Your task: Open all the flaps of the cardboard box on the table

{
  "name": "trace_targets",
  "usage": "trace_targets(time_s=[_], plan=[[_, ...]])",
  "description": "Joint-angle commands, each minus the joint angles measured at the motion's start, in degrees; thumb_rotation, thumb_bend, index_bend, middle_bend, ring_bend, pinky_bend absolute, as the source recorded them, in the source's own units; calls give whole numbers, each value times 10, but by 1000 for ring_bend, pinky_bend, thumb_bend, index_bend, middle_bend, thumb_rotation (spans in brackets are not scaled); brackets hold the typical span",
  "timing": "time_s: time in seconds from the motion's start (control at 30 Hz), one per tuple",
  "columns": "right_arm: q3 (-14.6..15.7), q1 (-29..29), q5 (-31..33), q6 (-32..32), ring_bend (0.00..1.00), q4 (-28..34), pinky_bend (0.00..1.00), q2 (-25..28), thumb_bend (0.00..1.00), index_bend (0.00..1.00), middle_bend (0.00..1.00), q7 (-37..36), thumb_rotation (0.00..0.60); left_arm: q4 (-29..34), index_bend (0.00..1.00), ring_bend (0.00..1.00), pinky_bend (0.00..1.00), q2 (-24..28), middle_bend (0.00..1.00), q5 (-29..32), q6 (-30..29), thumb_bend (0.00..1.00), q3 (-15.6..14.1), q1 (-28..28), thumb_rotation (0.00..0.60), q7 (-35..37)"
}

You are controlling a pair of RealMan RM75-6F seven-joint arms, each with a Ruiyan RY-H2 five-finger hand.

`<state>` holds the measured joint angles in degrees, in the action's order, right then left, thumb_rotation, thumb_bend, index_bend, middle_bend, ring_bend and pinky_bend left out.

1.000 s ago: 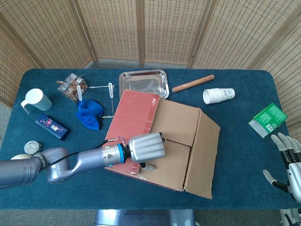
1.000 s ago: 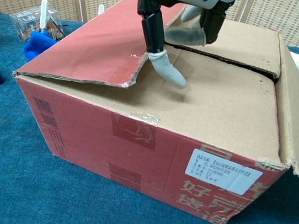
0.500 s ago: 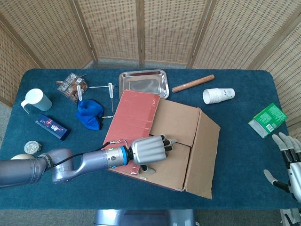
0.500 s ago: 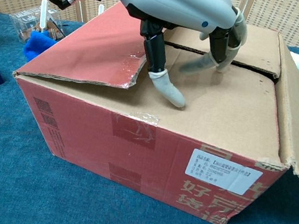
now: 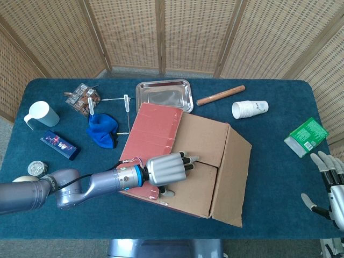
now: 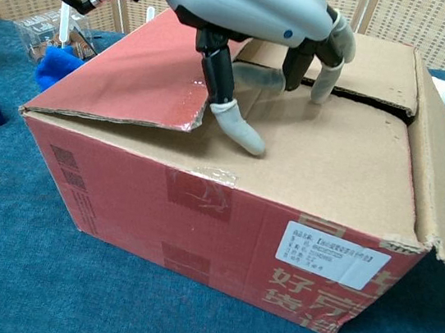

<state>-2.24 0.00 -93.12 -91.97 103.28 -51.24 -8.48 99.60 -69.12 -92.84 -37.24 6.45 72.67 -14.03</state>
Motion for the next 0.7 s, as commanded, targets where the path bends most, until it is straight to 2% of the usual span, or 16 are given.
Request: trace_targets(time_s=[0.03,0.3,0.7], plan=[[0,0,0,0,0,0,0,0,240,0,0,-1,600,6,913,139,323,12,316,4,-1,651,2,-2,313,6],[1,0,-3,0,0,0,0,2,239,0,0,-5,600,17,964,139,337,36,329,7,-1,651,2,-9,315,-4],[3,1,-6,1,0,0,0,2,240,0,0,-7,600,31,968,141,353,80,338,9,-6,650,1,-24,308,-9]])
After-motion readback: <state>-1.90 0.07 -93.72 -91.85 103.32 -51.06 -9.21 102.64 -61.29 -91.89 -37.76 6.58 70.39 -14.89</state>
